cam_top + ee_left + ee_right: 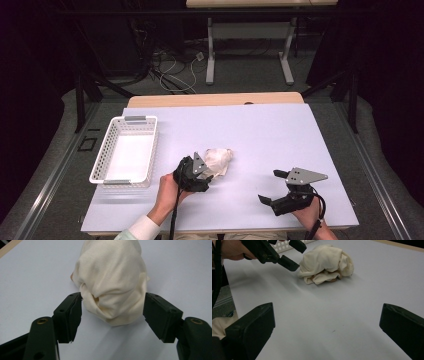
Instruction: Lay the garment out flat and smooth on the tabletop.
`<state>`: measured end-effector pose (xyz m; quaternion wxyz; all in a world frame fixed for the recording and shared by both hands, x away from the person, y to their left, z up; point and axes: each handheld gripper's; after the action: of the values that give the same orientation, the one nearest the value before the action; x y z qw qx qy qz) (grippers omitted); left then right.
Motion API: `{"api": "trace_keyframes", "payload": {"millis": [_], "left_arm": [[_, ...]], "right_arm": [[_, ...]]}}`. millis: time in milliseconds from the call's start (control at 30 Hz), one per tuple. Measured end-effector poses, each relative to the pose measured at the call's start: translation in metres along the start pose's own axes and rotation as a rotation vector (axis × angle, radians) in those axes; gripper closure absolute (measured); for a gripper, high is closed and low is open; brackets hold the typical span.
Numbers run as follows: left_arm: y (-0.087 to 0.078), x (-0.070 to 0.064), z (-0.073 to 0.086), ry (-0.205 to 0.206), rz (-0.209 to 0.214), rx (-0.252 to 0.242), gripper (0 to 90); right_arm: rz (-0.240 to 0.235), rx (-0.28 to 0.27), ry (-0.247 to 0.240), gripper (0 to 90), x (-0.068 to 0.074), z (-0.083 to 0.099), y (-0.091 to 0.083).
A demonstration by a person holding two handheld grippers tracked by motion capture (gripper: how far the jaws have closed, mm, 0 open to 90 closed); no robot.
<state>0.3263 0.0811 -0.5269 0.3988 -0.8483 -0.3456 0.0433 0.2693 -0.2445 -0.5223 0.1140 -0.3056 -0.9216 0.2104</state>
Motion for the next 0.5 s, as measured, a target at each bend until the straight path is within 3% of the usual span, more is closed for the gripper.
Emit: {"api": "trace_keyframes", "payload": {"millis": [267, 500], "left_arm": [[0.0, 0.0, 0.002, 0.001, -0.005, -0.027, 46.8], [-0.001, 0.001, 0.003, -0.001, -0.003, -0.032, 53.3]], "right_arm": [[-0.003, 0.031, -0.01, 0.0, -0.001, -0.007, 0.014], [-0.019, 0.038, -0.011, 0.0, -0.003, -0.012, 0.024]]}}
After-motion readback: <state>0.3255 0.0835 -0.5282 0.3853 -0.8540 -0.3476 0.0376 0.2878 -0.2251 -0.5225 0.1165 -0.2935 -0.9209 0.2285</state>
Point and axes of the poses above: each handheld gripper's, and its own axes: y roughly forward along the jaws, z roughly out of its underside, x roughly to its left, and after that the axes turned 1 degree about -z, right-handed
